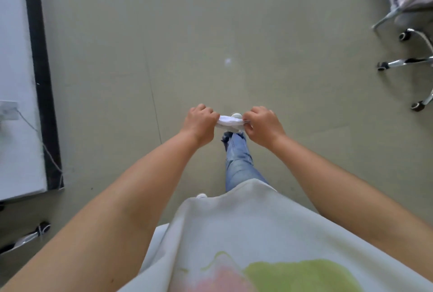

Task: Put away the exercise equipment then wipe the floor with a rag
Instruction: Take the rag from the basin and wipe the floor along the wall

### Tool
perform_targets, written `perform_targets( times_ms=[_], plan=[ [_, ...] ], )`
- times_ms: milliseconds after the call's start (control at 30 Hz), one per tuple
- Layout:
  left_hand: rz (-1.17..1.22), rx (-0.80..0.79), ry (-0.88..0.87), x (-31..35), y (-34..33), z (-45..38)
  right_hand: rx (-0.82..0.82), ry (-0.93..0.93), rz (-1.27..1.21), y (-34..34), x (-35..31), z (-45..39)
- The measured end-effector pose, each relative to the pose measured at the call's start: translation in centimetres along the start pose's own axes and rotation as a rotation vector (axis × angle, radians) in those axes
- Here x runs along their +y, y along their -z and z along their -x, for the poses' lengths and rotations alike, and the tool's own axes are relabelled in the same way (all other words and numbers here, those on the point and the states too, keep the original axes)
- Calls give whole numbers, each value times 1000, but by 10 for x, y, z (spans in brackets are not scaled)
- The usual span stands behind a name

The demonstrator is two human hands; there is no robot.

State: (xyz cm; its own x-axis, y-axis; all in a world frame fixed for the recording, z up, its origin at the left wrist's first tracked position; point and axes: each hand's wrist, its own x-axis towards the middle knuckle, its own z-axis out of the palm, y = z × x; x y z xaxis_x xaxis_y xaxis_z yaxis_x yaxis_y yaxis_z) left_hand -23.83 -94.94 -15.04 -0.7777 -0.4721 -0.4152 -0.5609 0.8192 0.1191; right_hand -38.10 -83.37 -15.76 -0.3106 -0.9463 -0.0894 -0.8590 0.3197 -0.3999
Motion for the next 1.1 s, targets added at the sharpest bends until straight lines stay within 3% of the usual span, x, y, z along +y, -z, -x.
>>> perform_targets(
  times_ms=[367,633,833,1100],
  plan=[
    [220,30,305,-119,126,-223,-134,225,8,59,53,-326],
    [257,69,446,-266,183,-331,-386,341,101,61,3,-554],
    [446,124,517,-378,205,-404,-566,471,280,45,-42,-707],
    [633,125,819,-476,212,-476,-747,672,385,3,-92,-871]
  ],
)
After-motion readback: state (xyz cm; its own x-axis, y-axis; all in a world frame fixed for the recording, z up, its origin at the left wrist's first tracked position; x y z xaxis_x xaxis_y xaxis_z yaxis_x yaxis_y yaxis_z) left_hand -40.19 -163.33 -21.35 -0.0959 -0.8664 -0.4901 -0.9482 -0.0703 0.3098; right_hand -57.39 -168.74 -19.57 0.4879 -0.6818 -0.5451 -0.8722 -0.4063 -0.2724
